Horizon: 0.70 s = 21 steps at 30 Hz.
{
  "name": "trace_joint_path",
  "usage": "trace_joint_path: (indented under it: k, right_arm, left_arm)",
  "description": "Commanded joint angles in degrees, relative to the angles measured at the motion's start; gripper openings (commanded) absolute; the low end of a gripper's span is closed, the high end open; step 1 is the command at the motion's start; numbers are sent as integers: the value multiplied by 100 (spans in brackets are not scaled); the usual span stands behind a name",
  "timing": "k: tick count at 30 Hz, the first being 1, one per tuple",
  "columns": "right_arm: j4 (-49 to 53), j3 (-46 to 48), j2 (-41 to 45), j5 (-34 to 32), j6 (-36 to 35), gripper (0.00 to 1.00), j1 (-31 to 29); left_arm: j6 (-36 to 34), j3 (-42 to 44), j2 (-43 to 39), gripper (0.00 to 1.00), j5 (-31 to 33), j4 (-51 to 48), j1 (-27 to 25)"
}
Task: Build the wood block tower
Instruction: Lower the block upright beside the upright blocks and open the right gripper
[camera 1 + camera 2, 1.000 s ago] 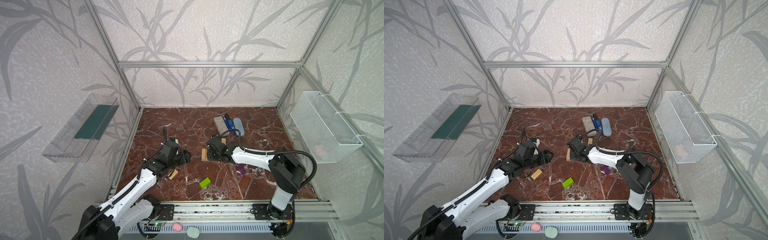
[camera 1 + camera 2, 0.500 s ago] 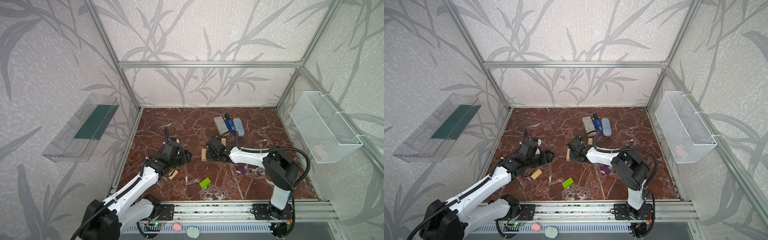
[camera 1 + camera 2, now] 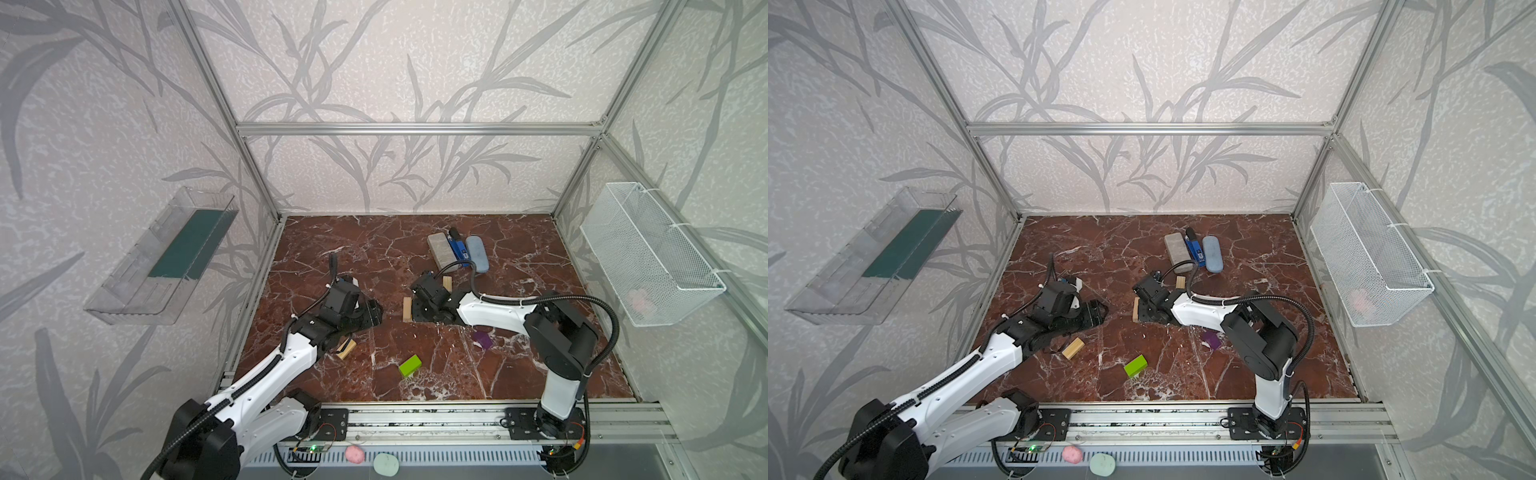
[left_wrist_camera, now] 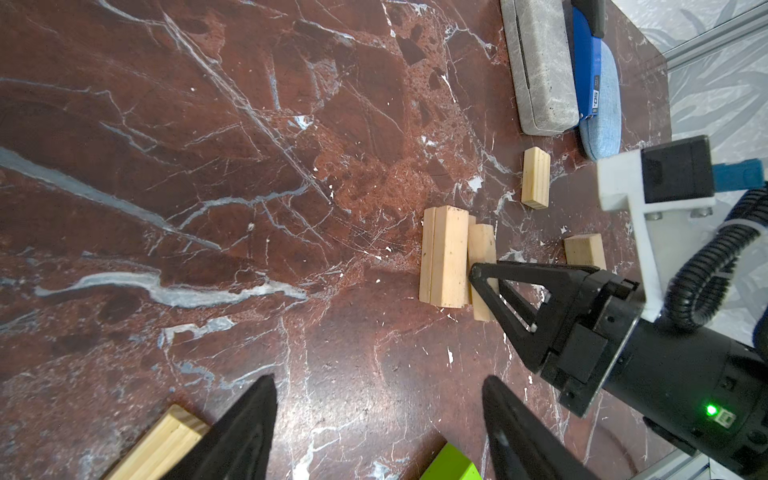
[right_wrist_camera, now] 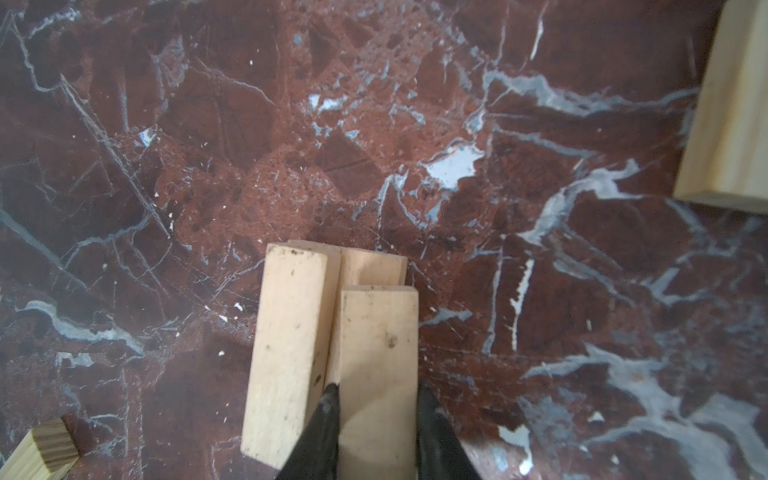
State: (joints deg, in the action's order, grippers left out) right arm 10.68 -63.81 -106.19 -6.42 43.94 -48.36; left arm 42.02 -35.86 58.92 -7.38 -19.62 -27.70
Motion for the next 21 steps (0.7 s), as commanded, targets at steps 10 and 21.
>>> trace_joint_path:
  k: [10, 21]
  right_arm:
    - [22, -60, 82, 82, 94, 34, 19]
    - [-56, 50, 264, 185, 162, 33, 59]
  left_arm:
    - [-61, -53, -62, 76, 63, -39, -19]
    - [-71, -63, -125, 76, 54, -68, -19]
